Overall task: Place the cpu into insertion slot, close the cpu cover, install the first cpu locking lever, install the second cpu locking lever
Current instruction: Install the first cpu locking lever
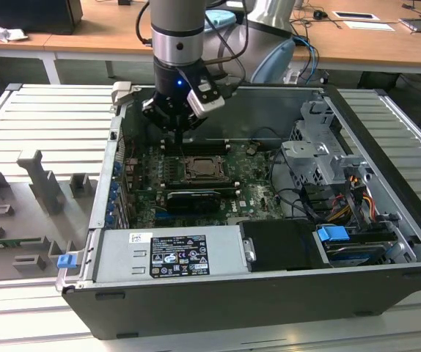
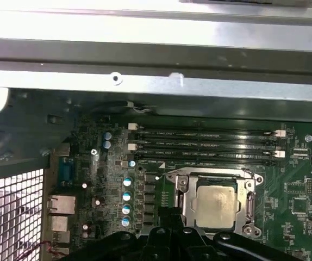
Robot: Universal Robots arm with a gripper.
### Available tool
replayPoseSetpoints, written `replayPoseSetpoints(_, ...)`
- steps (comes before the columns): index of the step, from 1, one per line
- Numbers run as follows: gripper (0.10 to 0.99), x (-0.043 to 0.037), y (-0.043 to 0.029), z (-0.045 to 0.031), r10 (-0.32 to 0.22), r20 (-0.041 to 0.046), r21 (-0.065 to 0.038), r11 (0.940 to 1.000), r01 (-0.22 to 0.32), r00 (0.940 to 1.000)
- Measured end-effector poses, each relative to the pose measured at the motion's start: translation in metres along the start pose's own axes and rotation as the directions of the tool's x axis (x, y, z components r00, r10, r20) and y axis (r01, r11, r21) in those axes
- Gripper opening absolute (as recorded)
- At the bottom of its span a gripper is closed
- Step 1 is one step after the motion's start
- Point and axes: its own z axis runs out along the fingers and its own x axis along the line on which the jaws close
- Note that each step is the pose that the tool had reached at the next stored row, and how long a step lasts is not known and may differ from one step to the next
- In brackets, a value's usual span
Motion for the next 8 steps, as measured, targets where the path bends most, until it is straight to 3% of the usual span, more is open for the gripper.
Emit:
replayPoseSetpoints(3, 0.106, 0.0085, 0.0014, 0.0005, 0.000, 0.0002, 0.000, 1.0000, 0.000, 1.0000)
replayPoseSetpoints(8, 0.106, 0.0123, 0.0063, 0.0035, 0.000, 0.0001, 0.000, 1.0000, 0.000, 1.0000)
